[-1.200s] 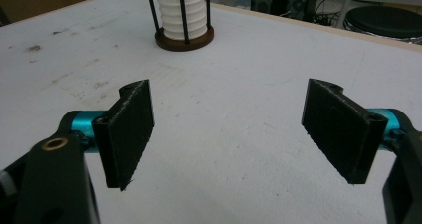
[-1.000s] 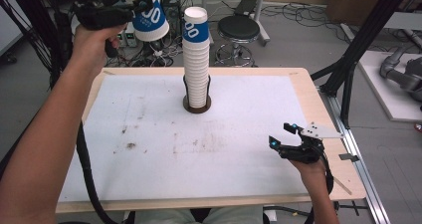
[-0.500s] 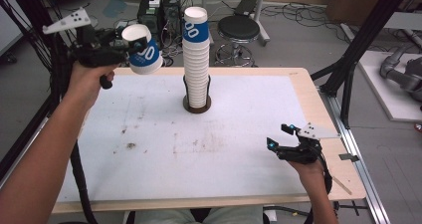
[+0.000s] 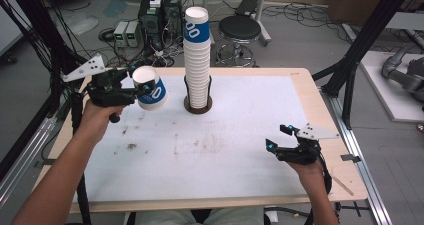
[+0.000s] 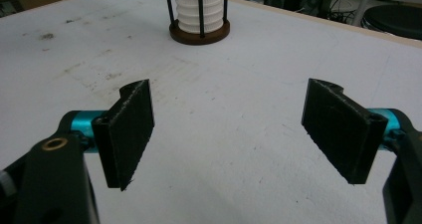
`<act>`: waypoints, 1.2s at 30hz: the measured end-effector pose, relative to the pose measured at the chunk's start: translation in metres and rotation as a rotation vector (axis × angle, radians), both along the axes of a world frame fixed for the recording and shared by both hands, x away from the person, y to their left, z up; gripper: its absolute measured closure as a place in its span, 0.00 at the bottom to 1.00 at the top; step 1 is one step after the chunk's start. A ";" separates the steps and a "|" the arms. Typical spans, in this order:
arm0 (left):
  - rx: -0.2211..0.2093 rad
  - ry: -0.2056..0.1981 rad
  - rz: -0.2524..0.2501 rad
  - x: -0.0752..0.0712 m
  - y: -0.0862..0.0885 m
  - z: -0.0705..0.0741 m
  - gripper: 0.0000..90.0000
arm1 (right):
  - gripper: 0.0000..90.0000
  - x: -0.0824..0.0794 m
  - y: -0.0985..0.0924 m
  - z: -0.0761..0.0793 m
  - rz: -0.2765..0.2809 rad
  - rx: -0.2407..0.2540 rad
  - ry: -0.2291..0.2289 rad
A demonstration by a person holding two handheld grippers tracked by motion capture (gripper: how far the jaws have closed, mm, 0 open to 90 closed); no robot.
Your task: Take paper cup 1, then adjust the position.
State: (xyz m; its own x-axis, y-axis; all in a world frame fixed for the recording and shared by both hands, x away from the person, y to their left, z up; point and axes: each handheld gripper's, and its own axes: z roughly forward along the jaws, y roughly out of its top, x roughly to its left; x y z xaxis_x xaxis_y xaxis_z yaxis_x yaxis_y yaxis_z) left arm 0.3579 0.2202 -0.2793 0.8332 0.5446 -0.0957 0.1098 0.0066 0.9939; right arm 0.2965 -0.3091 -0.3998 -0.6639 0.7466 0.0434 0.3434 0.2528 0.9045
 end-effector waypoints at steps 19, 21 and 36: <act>0.050 0.032 -0.054 -0.014 -0.029 -0.055 0.33 | 0.23 0.004 0.009 -0.001 0.040 -0.012 0.000; 0.046 0.035 -0.058 -0.014 -0.031 -0.057 0.33 | 0.23 0.003 0.010 -0.001 0.048 -0.016 -0.007; 0.022 0.044 -0.108 -0.014 -0.045 -0.065 0.33 | 0.23 -0.001 0.023 0.005 0.123 0.011 -0.024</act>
